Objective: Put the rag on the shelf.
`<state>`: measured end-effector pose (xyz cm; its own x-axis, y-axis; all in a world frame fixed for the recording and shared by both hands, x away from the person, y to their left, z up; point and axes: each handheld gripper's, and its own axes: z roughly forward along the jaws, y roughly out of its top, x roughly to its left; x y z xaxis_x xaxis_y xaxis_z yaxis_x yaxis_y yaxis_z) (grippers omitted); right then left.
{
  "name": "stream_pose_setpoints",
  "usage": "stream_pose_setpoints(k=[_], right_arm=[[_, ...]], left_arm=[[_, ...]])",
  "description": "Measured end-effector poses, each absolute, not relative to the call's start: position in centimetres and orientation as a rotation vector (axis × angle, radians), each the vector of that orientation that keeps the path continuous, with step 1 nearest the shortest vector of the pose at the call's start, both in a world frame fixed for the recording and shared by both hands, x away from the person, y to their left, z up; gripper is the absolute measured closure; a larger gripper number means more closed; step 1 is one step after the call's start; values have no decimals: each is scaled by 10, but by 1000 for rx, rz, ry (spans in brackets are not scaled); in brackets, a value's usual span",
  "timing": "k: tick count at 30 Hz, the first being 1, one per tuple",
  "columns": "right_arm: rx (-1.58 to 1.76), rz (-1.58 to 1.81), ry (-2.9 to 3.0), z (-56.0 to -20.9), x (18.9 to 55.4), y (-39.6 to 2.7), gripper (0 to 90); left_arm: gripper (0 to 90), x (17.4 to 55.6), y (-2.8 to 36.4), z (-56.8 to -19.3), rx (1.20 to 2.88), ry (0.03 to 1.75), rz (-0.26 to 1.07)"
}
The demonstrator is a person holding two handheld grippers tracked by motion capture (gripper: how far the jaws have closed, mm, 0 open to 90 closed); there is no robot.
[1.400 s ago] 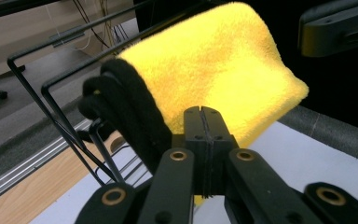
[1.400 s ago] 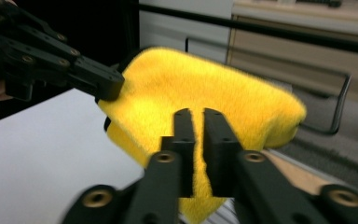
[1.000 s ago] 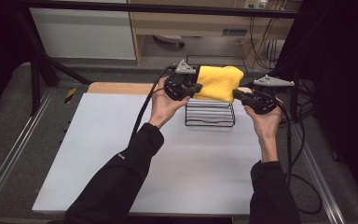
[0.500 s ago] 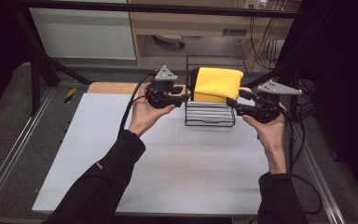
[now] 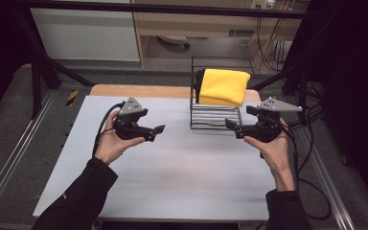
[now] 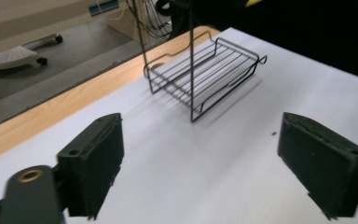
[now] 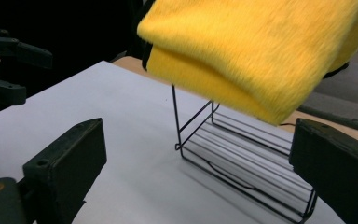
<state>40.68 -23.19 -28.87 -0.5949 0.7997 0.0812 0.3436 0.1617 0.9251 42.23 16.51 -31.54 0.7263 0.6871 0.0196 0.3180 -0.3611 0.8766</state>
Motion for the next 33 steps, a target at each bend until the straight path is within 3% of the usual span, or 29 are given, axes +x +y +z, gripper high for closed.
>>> stream_pose_setpoints(k=[18,33], right_arm=[[1126,1394,2230,-396,391,-231,6],[1167,1341,2327,-439,369,-259,7]], left_arm=[[94,373,246,-404,1953,895,476],[95,355,268,-433,2005,886,426]])
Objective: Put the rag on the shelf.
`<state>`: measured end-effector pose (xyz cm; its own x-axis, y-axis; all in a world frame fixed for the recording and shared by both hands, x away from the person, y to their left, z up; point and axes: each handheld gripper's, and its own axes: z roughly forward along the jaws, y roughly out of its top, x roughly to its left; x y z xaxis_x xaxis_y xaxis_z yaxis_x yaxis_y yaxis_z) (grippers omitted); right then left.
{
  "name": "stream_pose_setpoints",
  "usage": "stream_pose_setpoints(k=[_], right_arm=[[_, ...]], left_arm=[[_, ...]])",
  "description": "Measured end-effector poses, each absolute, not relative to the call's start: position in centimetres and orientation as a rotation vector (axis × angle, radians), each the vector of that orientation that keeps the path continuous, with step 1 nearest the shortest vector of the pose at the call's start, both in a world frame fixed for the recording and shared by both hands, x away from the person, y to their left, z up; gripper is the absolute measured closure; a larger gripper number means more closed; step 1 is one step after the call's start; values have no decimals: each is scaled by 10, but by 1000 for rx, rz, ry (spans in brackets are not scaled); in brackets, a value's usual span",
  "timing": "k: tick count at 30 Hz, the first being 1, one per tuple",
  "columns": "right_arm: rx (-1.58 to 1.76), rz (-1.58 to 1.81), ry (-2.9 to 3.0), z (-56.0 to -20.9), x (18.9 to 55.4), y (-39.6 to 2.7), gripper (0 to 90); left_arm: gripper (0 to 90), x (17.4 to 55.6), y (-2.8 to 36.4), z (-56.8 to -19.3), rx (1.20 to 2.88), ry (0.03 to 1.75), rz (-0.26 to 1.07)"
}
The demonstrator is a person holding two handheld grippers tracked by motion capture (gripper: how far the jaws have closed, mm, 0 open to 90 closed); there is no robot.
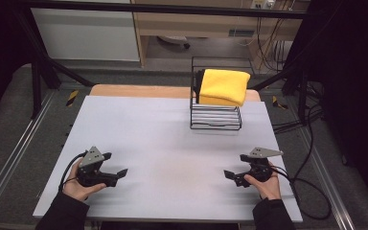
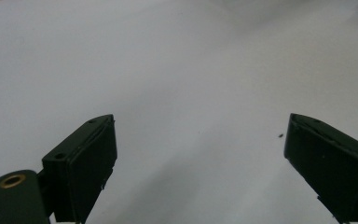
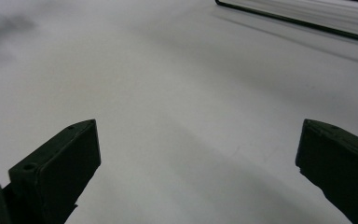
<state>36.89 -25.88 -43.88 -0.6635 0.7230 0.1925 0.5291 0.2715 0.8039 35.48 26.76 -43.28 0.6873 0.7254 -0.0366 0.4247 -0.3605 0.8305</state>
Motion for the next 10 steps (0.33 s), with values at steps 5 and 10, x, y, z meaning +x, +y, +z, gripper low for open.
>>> stream_pose_setpoints(k=[5,10], right_arm=[[1175,1326,2322,-443,366,-265,7],[1174,1314,2327,-445,366,-265,7]], left_arm=[[94,353,269,-439,2017,892,415],[98,352,271,-441,2021,896,420]])
